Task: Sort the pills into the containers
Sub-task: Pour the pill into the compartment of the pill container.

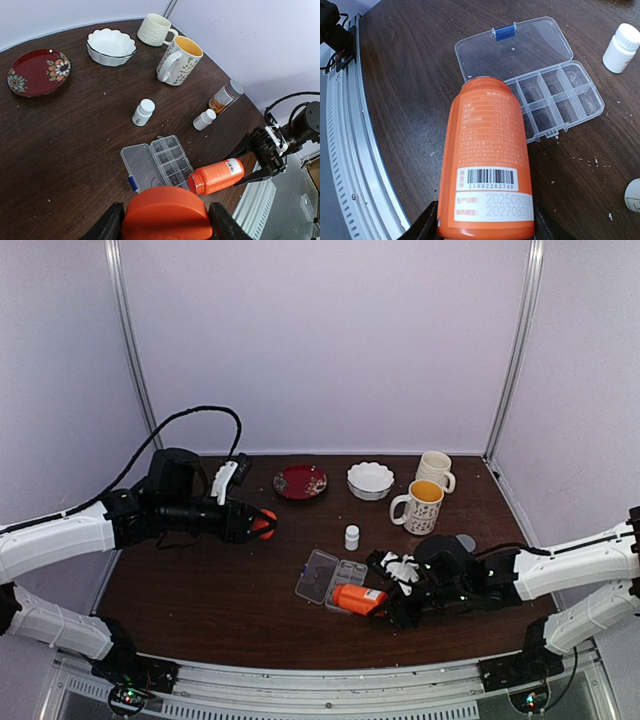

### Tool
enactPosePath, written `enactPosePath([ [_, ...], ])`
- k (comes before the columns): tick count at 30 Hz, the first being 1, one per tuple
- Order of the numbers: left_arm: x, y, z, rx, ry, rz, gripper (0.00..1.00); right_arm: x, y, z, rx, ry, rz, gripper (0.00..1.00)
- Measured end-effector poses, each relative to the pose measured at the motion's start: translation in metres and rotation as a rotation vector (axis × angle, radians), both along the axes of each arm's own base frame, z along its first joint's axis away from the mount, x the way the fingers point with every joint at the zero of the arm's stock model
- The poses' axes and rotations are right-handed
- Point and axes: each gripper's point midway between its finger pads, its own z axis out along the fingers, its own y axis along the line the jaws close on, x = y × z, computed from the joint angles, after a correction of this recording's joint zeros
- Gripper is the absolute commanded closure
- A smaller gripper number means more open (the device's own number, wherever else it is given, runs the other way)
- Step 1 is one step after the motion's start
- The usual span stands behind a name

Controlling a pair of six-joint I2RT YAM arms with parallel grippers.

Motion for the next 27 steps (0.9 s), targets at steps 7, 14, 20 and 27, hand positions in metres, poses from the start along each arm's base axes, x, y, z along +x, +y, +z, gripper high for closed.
enactPosePath([
  [7,0.0,0.0001,-0.0001,0.0,0.0,0.0,1.0,0.0006,-0.0013,-0.0011,-0.019,0.002,-0.003,1.0],
  [14,0.0,0.0001,-0.0001,0.0,0.0,0.0,1.0,0.0018,0.0002,-0.0048,-0.044,0.01,-0.001,1.0],
  [20,0.0,0.0001,-0.0002,0.001,0.0,0.0,1.0,0.0033,-0.0015,-0.0027,-0.048,-0.003,-0.008,1.0],
  [27,0.0,0.0001,-0.0002,0.001,0.001,0.0,1.0,0.0037,-0.0013,-0.0024,-0.058,-0.007,-0.002,1.0],
])
